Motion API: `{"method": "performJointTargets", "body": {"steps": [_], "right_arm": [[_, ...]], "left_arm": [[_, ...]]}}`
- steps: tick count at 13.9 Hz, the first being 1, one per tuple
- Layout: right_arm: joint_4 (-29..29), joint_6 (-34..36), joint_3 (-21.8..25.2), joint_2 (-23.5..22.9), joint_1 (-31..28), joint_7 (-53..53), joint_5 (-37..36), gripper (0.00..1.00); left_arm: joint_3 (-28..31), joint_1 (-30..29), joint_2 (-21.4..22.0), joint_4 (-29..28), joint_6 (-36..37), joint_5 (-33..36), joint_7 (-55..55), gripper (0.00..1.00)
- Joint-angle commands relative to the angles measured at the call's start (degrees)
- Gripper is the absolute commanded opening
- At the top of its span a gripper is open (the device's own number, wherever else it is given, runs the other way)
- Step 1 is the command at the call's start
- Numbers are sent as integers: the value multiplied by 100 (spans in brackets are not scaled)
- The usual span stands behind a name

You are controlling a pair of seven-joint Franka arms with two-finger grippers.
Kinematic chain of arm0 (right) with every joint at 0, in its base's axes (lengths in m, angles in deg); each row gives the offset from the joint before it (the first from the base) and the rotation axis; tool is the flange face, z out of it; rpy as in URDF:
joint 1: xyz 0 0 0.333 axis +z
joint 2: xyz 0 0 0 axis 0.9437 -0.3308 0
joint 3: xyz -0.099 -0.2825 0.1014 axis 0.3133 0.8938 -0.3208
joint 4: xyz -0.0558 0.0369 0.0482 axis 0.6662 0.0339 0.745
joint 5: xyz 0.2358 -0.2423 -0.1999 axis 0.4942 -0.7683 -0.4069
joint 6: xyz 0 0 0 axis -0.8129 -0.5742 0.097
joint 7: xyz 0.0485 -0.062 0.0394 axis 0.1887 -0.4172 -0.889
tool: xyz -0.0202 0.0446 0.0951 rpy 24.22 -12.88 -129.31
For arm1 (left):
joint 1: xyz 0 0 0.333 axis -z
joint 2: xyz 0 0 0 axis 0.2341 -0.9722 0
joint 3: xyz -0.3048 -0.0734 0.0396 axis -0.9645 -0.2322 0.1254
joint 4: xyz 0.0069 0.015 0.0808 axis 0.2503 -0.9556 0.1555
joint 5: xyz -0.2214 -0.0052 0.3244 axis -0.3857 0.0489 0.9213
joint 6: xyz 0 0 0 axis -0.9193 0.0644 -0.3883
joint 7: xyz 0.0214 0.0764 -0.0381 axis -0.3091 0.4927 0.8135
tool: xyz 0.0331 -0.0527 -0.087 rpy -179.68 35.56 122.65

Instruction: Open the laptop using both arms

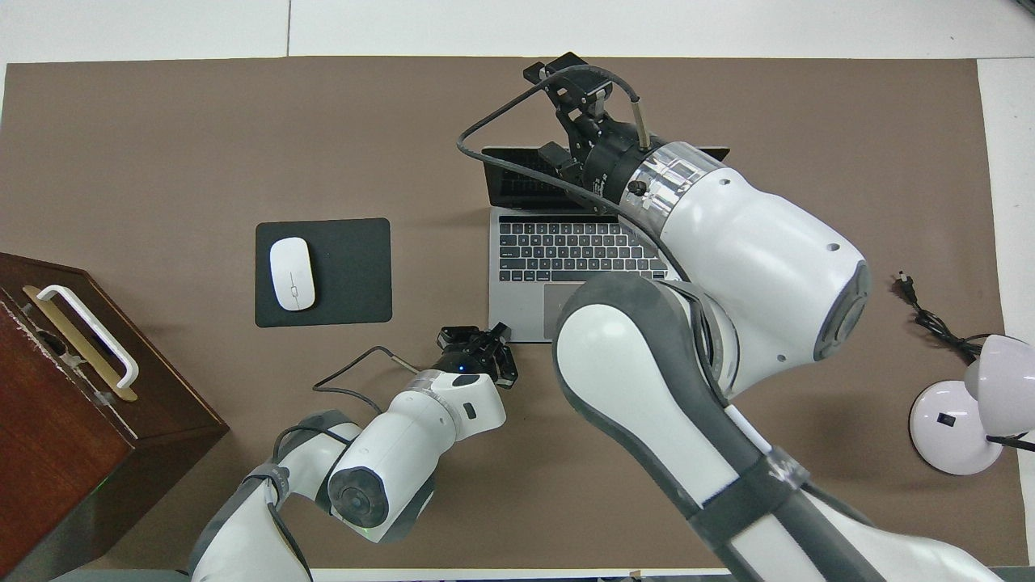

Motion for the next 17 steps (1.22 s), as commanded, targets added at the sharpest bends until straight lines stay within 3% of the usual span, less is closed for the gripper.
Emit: {"method": "performJointTargets", "body": {"steps": [1,3,7,11,14,17], "right_arm": [[243,52,14,45,-165,704,-56,100],[411,297,23,36,-480,2011,-214,100],[394,1771,58,124,-1298,4632,-592,100],[446,3520,75,404,-2124,5278,-2205,100],[447,4566,110,624,-2423,5252,-2990,100],[639,5963,110,818,-2942,5252,-3807,100]], "left_arm": [[89,38,-308,204,-83,-93,-62,0],[89,3,-247,204,-83,-94,-27,0],[89,-137,-36,204,-40,-94,9,0],[97,-260,350,301,750,-94,9,0],[97,-340,623,362,1260,-94,17,0],[132,-428,1026,616,2435,-94,9,0]]}}
